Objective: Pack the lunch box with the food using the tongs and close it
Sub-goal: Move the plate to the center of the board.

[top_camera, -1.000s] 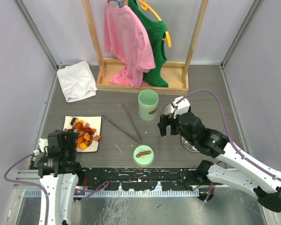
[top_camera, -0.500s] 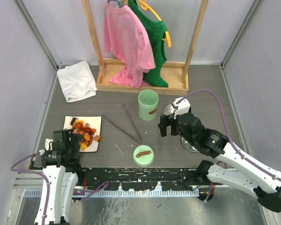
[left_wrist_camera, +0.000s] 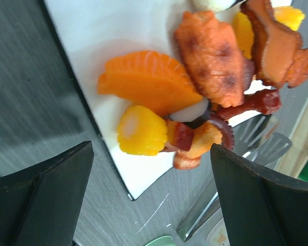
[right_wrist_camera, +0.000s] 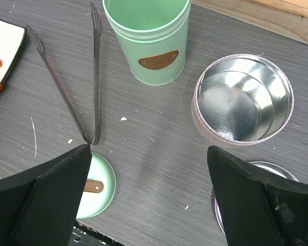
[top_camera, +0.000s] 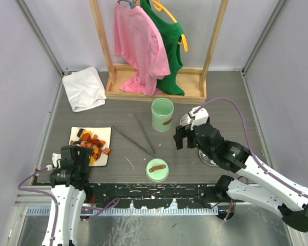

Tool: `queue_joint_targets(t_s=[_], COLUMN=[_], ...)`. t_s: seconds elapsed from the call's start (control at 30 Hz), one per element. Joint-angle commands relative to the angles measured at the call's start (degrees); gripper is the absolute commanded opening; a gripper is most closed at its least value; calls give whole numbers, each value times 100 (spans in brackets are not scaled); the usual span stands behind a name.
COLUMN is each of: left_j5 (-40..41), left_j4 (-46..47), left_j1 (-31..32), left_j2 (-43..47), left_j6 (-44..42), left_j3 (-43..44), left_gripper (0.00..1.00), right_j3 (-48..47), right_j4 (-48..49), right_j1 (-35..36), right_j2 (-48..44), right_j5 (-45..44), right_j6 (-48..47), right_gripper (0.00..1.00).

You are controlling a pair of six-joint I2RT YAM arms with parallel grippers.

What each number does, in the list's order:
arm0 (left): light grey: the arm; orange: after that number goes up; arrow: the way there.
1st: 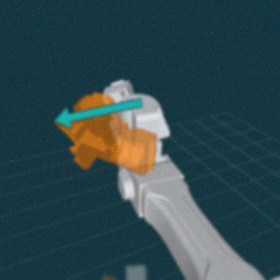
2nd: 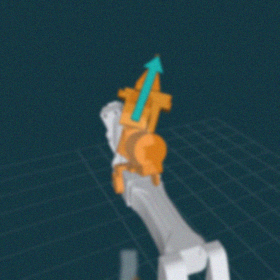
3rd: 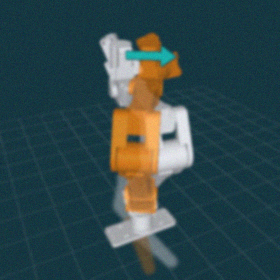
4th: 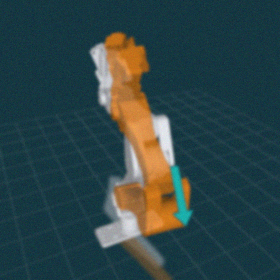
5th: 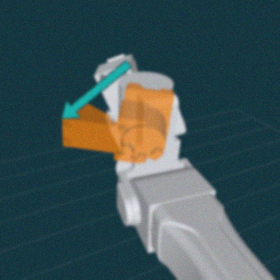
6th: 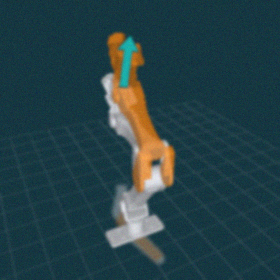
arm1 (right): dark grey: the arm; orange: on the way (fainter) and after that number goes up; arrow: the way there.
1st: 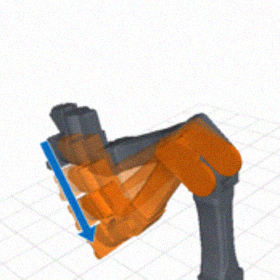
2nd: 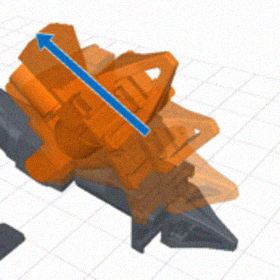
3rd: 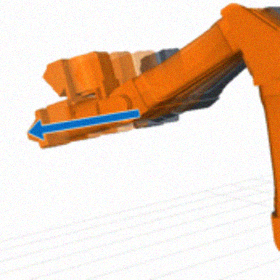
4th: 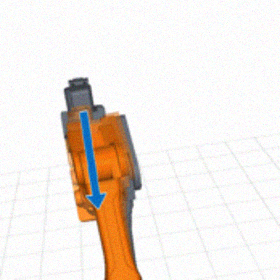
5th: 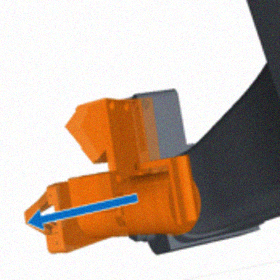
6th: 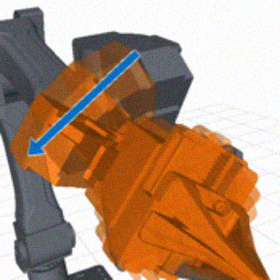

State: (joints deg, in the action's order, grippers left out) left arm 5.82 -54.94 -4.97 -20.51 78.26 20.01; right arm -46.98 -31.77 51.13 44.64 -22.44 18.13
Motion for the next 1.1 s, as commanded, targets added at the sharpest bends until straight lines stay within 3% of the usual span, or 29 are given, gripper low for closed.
queue_joint_targets(t_s=[0.0, 0.27, 0.77, 0.93, 1.07], left_j5=[56, -76, -532, -447, -178], left_j4=[980, 2385, 4348, 4010, 2994], left_j1=[5, 5, 5, 4, 0], left_j2=[181, -178, -2241, -2121, -1571], left_j6=[-95, -296, -1001, -850, -654], left_j3=[-267, -569, 77, 194, 335], left_gripper=[98, 98, 98, 98, 98], right_j3=[-28, -38, -105, -140, -140], right_j4=[153, 99, 126, 127, 122], right_j1=[-25, -26, -25, -34, -26], right_j2=[-8, 2, 237, 289, 260], right_j5=[-147, -189, -170, -156, -154], right_j6=[7, 12, 41, 57, 55], right_gripper=[100, 100, 100, 100, 100])
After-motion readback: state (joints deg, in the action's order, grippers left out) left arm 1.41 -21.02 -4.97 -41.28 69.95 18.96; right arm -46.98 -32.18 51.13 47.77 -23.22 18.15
